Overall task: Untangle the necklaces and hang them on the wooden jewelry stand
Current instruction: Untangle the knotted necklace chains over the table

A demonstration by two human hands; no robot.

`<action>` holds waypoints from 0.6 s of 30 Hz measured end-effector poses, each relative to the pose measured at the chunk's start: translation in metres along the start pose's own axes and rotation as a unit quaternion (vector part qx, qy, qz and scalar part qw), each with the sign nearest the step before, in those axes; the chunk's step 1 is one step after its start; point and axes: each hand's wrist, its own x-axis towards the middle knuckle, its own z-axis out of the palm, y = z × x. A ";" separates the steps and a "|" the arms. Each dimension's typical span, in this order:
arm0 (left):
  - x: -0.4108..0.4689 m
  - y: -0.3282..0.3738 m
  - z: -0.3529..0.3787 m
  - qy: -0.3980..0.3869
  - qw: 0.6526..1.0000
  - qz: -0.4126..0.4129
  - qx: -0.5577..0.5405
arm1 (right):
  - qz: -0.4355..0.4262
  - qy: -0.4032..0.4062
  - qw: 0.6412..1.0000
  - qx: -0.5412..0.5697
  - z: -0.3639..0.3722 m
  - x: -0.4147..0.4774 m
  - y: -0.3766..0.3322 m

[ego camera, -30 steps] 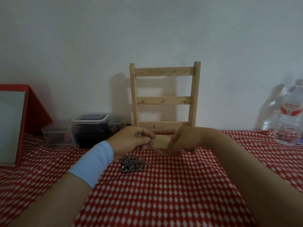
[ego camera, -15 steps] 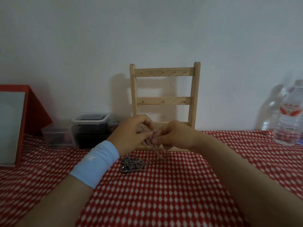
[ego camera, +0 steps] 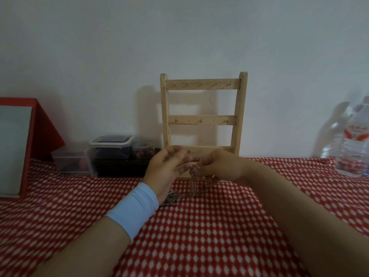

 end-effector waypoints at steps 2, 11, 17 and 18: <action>-0.001 -0.005 -0.005 -0.004 0.998 -0.017 0.055 | -0.011 0.009 1.000 0.000 0.000 0.002 0.003; -0.010 -0.015 0.002 0.003 0.955 0.086 0.284 | -0.030 0.056 0.993 -0.095 0.000 0.004 0.000; -0.003 0.000 0.006 -0.020 0.923 0.159 0.351 | -0.026 0.084 0.996 0.008 0.000 -0.002 -0.008; -0.003 0.004 0.007 -0.024 0.906 0.182 0.382 | -0.022 0.073 0.997 0.030 -0.001 -0.005 -0.010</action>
